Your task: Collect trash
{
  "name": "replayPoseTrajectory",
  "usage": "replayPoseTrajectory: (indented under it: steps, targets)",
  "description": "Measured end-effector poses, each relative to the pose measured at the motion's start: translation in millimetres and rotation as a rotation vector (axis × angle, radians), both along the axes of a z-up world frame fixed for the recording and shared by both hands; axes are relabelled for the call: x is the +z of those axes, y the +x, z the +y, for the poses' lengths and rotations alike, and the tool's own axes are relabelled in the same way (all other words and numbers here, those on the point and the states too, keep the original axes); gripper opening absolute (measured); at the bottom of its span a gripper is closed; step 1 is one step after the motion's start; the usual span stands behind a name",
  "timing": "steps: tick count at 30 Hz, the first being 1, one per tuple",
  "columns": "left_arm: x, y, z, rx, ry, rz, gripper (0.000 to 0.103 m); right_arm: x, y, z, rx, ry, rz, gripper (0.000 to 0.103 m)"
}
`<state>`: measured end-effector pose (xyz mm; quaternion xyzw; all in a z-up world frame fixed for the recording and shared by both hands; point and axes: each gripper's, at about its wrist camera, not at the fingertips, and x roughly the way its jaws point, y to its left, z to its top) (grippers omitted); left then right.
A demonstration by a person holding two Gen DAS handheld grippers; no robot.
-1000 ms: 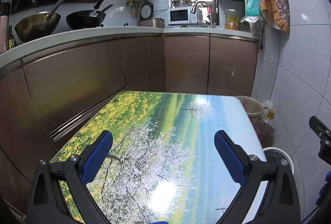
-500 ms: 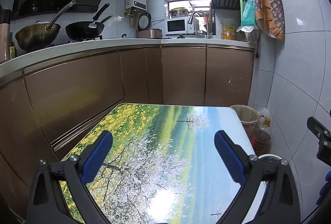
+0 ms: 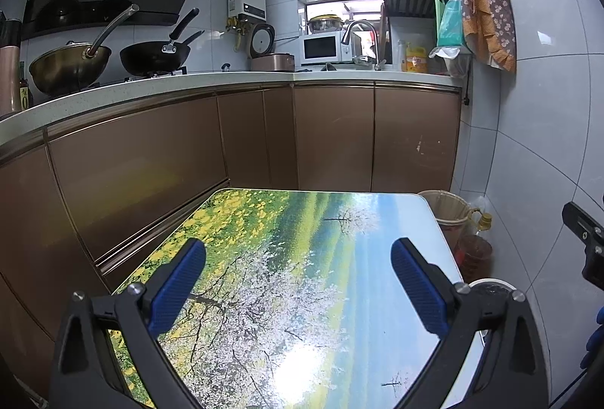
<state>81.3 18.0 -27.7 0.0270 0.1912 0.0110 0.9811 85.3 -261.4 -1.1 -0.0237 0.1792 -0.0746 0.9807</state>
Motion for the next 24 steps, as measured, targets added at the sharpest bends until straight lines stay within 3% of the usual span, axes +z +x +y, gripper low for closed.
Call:
replayPoseTrajectory:
  steps: [24]
  targets:
    - [9,-18,0,0.018,0.014,0.001,0.099,2,-9,-14,0.021,0.032,-0.021,0.103]
